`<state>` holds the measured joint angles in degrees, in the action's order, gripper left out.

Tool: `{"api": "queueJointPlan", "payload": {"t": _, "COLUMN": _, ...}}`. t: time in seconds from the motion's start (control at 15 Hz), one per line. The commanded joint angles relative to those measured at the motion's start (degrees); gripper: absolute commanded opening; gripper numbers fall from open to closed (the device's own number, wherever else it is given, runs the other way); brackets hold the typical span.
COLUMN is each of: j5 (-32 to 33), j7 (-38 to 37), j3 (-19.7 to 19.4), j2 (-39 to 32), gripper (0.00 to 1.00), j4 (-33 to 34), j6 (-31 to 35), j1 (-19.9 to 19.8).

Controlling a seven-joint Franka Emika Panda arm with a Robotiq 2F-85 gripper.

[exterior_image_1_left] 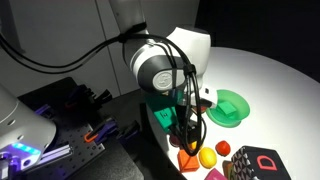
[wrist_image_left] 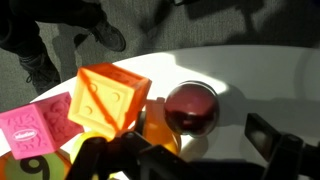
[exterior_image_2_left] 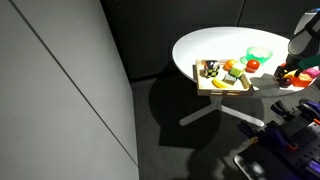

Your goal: Put the toy plum in the bowl

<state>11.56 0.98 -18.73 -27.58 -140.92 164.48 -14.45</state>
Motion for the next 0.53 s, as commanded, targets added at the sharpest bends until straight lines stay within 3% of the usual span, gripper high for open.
{"api": "queueJointPlan", "payload": {"t": 0.0, "j5": -1.2, "j7": 0.2, "j3": -0.2, "j2": -0.9, "gripper": 1.0, "j4": 0.4, "j6": 1.6, "j1": 0.6}}
{"api": "queueJointPlan", "payload": {"t": 0.47, "j5": -1.0, "j7": 0.4, "j3": -0.5, "j2": -1.9, "gripper": 1.0, "j4": 0.7, "j6": 1.2, "j1": 0.7}}
